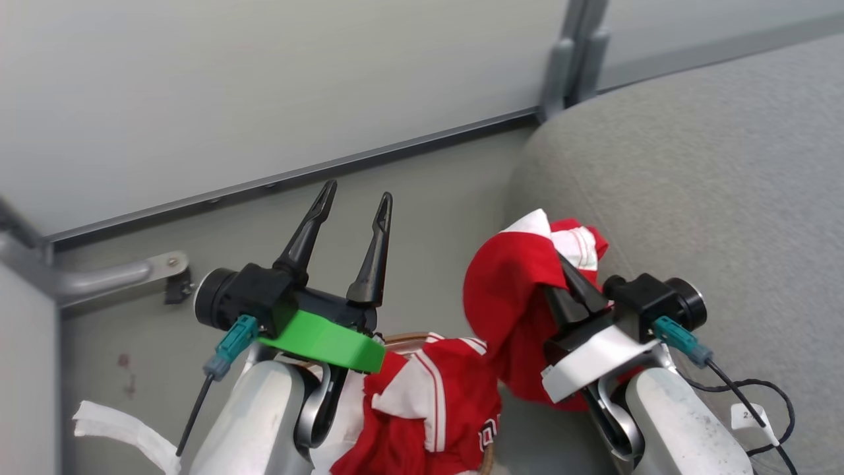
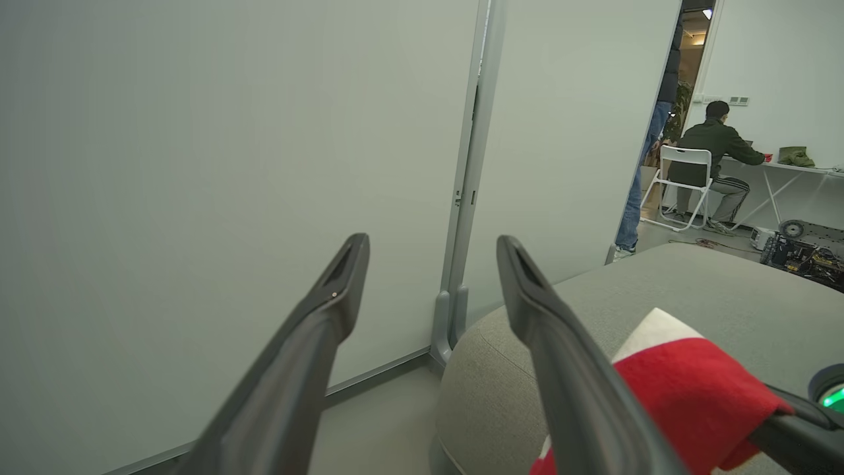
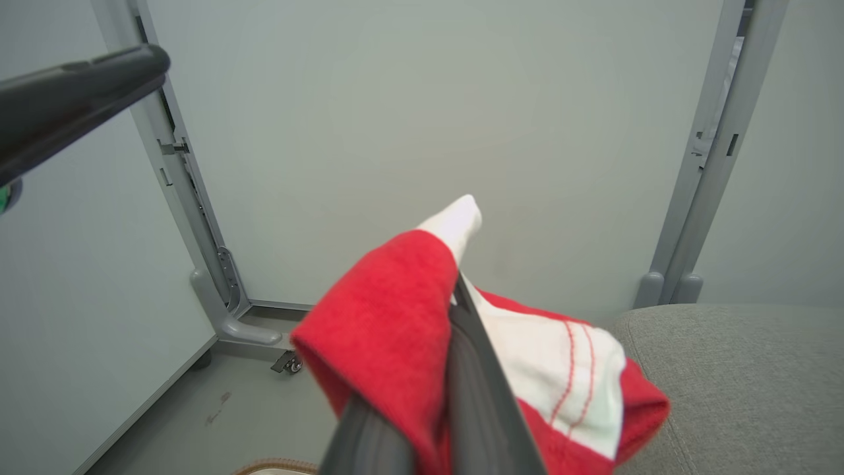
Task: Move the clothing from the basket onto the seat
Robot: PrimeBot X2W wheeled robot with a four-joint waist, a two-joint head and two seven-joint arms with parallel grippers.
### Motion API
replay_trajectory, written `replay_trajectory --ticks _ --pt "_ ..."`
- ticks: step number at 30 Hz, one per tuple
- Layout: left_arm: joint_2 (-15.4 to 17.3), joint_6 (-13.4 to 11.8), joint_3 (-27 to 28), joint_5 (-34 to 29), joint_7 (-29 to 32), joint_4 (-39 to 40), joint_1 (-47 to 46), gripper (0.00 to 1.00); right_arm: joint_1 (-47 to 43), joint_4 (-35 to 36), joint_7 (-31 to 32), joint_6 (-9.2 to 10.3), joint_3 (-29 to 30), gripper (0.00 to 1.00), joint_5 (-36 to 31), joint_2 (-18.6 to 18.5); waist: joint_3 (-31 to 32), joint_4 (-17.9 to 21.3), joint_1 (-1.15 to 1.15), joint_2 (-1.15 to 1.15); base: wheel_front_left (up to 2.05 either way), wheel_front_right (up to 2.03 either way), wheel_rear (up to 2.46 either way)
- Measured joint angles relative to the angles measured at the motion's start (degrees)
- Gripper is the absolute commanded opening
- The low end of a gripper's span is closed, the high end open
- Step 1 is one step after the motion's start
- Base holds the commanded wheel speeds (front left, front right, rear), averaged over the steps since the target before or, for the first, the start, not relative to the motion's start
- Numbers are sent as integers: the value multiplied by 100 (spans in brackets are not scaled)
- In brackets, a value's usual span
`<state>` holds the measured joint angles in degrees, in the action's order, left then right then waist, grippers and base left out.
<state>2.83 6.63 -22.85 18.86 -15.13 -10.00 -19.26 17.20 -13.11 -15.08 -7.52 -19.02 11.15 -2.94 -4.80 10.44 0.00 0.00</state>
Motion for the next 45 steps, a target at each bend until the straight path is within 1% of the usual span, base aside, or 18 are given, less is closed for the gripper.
replay_trajectory --ticks 9,11,15,20,23,26,28,29,30,33,36,43,45 --pt "0 49 127 -136 0 -82 188 100 -103 311 0 0 422 0 -51 5 -59 1064 0 0 0 0 0" --pt "0 52 0 -129 1 -112 199 100 -181 423 0 -1 658 0 -104 7 -72 1321 0 0 0 0 0" --pt "-3 68 -321 -121 1 -187 124 100 -380 681 0 -1 1078 0 -245 -88 -126 1713 0 0 0 0 0" --pt "-12 76 -636 -35 1 -274 28 100 -476 878 0 -1 1396 0 -346 -250 -272 1973 0 0 0 0 0" --pt "-10 76 -723 -27 1 -296 -8 100 -407 890 0 -1 1345 0 -501 -538 -404 2026 0 0 0 0 0" --pt "25 76 -811 -33 1 -267 -40 100 2 831 0 -1 1268 0 -601 -877 -553 2050 0 0 0 0 0" --pt "83 76 -809 -43 1 -215 -40 100 414 712 0 -1 1195 0 -665 -1101 -669 2055 0 0 0 0 0" --pt "145 76 -800 -71 1 -159 -40 100 849 568 0 -1 1100 0 -684 -1284 -784 2058 0 0 0 0 0" --pt "172 76 -822 -104 1 -123 -48 100 1113 480 0 -2 1067 0 -709 -1381 -853 2057 0 0 0 0 0" --pt "233 76 -991 -116 1 -65 -202 100 1792 179 0 -1 1049 0 -794 -1736 -1067 2015 0 0 0 0 0" --pt "309 77 -1137 -74 1 -19 -425 100 2468 -181 -1 -1 1028 0 -994 -1998 -1301 1909 0 0 0 0 0" --pt "492 77 -1454 44 0 36 -830 100 3940 -1106 -1 -1 1034 0 -1252 -2401 -1828 1497 1 0 0 0 0" --pt "544 77 -1506 104 1 38 -950 100 4296 -1347 -2 -1 1017 0 -1495 -2496 -1981 1354 1 0 0 0 0"
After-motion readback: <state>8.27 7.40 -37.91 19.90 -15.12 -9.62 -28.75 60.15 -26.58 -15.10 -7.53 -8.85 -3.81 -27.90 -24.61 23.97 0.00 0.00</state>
